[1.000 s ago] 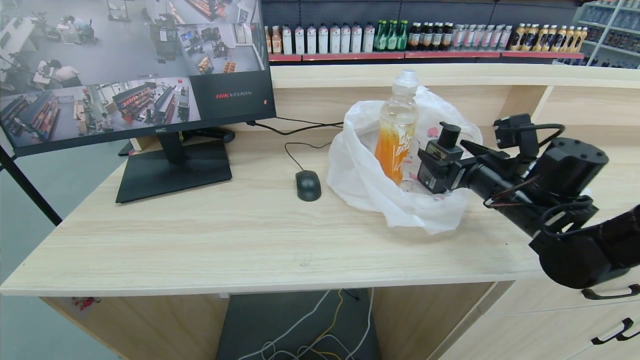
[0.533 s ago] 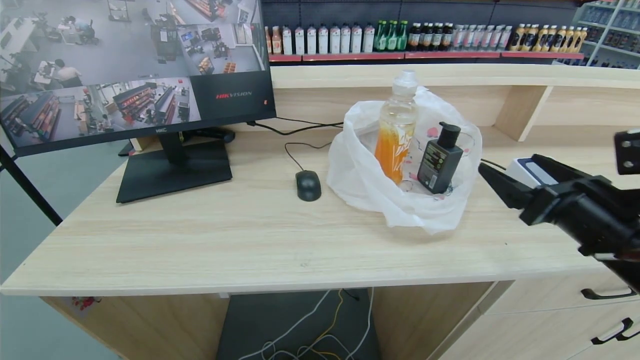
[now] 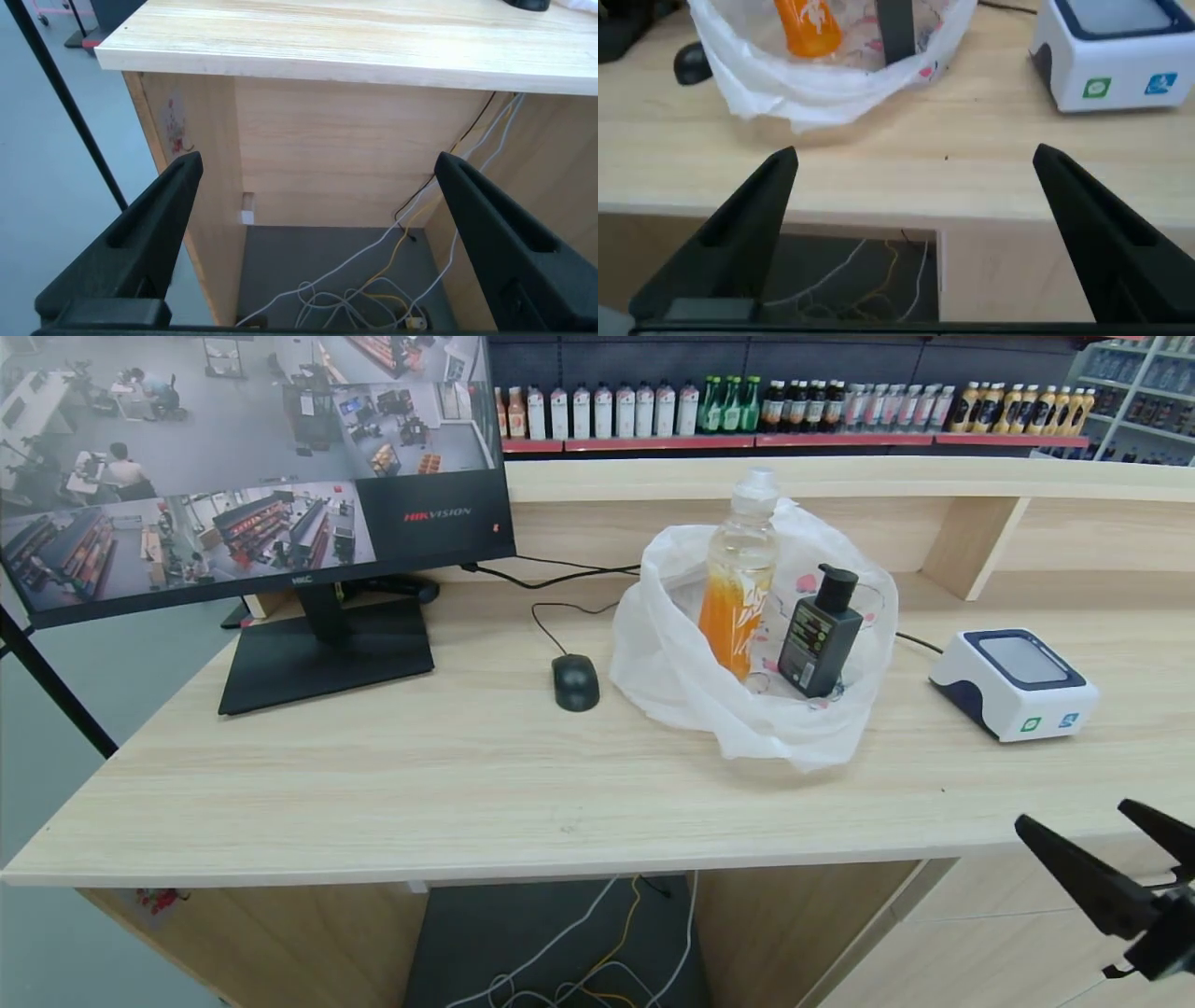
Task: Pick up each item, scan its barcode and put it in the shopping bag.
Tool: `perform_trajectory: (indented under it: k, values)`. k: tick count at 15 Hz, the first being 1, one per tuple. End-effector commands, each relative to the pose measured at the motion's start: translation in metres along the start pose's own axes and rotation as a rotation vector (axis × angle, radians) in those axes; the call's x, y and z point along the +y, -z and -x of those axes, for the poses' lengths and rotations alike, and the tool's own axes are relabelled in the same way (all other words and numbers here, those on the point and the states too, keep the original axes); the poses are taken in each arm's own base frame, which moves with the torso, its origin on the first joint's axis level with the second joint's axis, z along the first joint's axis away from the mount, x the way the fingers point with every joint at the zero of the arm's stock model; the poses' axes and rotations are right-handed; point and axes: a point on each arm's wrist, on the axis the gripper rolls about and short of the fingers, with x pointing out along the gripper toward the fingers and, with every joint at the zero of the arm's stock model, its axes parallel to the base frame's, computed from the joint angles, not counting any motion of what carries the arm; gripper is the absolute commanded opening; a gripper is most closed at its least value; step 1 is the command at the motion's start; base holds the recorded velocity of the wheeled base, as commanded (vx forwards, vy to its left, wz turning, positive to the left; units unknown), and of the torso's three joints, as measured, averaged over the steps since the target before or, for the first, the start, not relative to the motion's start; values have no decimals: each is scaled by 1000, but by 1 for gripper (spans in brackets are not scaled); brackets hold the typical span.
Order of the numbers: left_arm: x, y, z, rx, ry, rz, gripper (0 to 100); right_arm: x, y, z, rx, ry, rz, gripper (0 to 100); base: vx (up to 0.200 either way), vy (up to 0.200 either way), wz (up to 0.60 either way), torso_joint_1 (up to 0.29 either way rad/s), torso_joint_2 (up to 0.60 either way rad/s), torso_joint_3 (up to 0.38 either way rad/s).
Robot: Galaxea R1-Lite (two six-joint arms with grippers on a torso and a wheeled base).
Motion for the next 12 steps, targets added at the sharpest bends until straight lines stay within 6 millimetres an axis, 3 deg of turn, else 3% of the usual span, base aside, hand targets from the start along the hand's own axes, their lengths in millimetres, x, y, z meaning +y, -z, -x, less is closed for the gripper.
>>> perform_trajectory:
  k: [1,3,5,12]
  values:
    - [0,0,0,-1,0,0,100,-1,4,30,-4,-23,13,100,0,0,0,0,0,0]
    - [0,0,0,0,0,-1,100,-1,15,46,65,-61,43,100,0,0,0,0,0,0]
    - [0,0,0,0,0,-1,100,-5,32,77,108,-93,59,100,0,0,0,0,0,0]
    - [0,0,0,0,0,-1,100,-13,68,116,124,-43,86,100,0,0,0,0,0,0]
